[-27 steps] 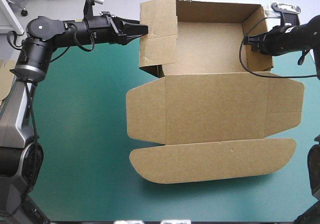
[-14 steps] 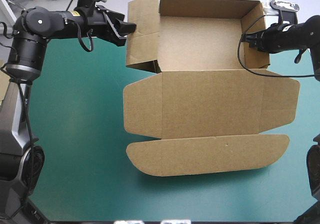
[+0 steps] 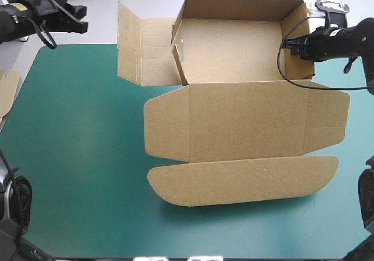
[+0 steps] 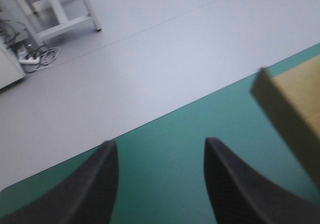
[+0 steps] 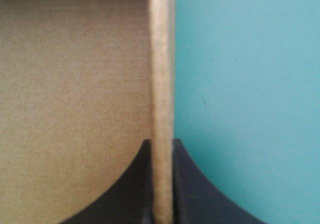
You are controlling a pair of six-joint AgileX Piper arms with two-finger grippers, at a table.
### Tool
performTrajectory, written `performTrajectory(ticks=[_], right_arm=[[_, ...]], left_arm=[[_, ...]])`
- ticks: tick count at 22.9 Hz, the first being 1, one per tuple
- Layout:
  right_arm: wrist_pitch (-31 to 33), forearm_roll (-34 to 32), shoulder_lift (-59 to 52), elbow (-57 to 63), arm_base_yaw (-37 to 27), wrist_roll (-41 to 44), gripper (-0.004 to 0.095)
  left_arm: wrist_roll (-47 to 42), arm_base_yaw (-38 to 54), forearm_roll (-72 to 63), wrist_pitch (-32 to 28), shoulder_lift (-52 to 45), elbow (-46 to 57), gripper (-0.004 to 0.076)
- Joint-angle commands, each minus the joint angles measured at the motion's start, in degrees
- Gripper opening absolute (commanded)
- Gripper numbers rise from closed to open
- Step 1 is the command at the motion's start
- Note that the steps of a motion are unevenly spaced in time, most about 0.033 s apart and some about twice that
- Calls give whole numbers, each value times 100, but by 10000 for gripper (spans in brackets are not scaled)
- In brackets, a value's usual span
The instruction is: Fold the box
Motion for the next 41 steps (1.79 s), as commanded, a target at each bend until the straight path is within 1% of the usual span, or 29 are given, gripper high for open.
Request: performTrajectory(ticks=[1,5,9,10,13,14,15,16,18,19,20,21,22,24,26,29,33,37,41], right_arm=[[-379,423,-266,-162,-9,33,-30],[-402,721,-266,-162,-9,-78,-30],[-377,973,-266,-162,-9,-162,-30],[-339,1102,-266,-162,-9,-248,-30],[-325,1120,-266,-162,-9,-248,-30],[-309,1120,-266,-162,-9,-248,-30],[-283,1140,-266,-162,-9,-248,-30],[-258,1154,-266,-162,-9,-261,-30],[-244,1167,-266,-162,-9,-274,-32],[-244,1167,-266,-162,-9,-274,-32],[-244,1167,-266,-162,-9,-274,-32],[-244,1167,-266,-162,-9,-274,-32],[-244,1167,-266,-162,-9,-274,-32],[-244,1167,-266,-162,-9,-274,-32],[-244,1157,-266,-162,-9,-274,-32],[-244,1146,-266,-162,-9,-274,-32],[-244,1121,-266,-162,-9,-274,-32],[-239,1096,-266,-162,-9,-274,-32],[-239,1048,-266,-162,-9,-274,-32]], left_arm=[[-128,332,107,-507,-271,69,379],[-150,733,-2,-867,-271,661,380],[-180,940,-280,-1464,-260,1616,380],[-156,1011,-654,-1773,-250,2211,380],[-121,1021,-1180,-2154,-190,3023,380],[-73,1021,-1406,-2184,-160,3285,379],[213,1021,-2065,-2155,-63,3734,379],[379,1021,-2359,-2124,-19,3894,379],[862,1021,-3520,-1647,233,4345,361],[982,1021,-3780,-1445,305,4399,354],[1244,1021,-4253,-977,427,4438,337],[1299,1021,-4436,-777,489,4438,330],[1515,1021,-4931,-345,534,4438,320],[1775,1021,-5526,82,542,4438,320],[1891,1010,-5721,468,542,4438,320],[1891,850,-5739,695,542,4438,320],[2009,519,-6183,695,542,4438,320],[2151,381,-6735,772,542,4428,314],[2284,331,-7271,1076,542,4396,305]])
